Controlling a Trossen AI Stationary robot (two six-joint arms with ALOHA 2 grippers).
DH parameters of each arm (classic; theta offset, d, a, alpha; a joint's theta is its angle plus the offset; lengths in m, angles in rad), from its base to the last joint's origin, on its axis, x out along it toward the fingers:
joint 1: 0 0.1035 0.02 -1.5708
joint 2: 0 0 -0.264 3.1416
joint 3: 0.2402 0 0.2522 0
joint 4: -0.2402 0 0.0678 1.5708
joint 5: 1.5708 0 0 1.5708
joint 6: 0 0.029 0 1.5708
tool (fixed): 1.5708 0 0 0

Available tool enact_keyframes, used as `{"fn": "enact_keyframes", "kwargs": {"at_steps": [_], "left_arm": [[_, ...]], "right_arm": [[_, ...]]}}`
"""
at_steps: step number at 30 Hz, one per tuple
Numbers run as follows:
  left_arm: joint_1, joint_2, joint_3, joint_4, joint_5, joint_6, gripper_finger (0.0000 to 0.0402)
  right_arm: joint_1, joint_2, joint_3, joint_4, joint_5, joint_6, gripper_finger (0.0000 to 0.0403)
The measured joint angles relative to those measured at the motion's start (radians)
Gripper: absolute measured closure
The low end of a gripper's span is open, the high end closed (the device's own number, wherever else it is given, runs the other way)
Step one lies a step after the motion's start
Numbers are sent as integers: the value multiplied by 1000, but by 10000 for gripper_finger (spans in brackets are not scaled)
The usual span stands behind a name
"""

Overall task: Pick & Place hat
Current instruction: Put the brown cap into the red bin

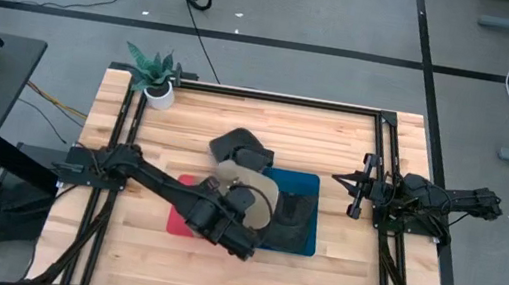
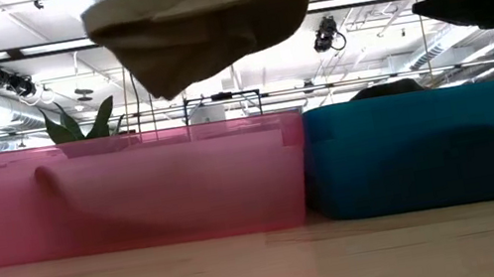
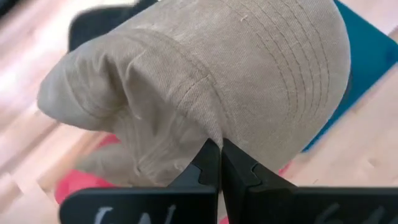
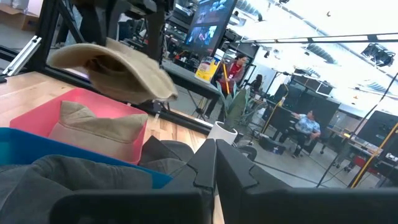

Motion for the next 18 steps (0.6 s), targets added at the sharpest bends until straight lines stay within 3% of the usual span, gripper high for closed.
{"fn": "enact_keyframes", "kwargs": {"at_steps": [10, 18], "left_arm": [[1, 2, -174, -2, 154, -152, 399], [17, 2, -283, 12, 207, -263, 399]], "right_arm": [[0, 0, 0, 0, 0, 0, 389], [0, 0, 0, 0, 0, 0, 389]]}}
